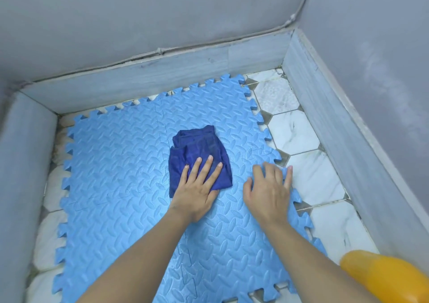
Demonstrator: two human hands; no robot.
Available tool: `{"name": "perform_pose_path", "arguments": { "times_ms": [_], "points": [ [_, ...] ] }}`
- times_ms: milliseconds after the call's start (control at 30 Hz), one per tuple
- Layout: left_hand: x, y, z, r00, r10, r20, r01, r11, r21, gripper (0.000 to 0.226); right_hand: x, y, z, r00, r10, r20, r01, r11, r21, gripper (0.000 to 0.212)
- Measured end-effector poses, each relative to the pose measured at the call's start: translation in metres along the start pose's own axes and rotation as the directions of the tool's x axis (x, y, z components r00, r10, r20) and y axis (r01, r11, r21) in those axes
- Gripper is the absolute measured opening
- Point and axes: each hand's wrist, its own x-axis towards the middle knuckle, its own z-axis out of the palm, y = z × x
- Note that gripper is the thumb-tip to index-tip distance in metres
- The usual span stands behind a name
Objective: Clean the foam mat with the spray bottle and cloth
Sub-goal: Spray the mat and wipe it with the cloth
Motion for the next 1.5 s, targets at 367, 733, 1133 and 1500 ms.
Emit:
{"name": "perform_pose_path", "arguments": {
  "times_ms": [367,733,1133,1500],
  "points": [
    [0.061,0.0,-0.004,0.985,-0.101,-0.142,0.086,0.99,-0.108,0.066,0.026,-0.001,0.03,0.994,-0.077,0.083,0.08,0.996,-0.033,0.062],
    [0.194,-0.009,-0.042,0.983,0.071,-0.17,-0.086,0.992,-0.087,0.055,0.026,0.0,0.031,0.993,-0.059,0.099,0.061,0.998,-0.024,0.062],
    [0.199,-0.02,-0.046,0.969,0.214,-0.122,-0.219,0.975,-0.025,0.057,0.027,-0.002,0.028,0.994,-0.042,0.098,0.045,0.998,-0.033,0.062],
    [0.176,-0.027,-0.048,0.985,0.16,-0.072,-0.164,0.985,-0.049,0.057,0.028,0.0,0.028,0.995,-0.042,0.094,0.042,0.999,0.0,0.063]
  ]
}}
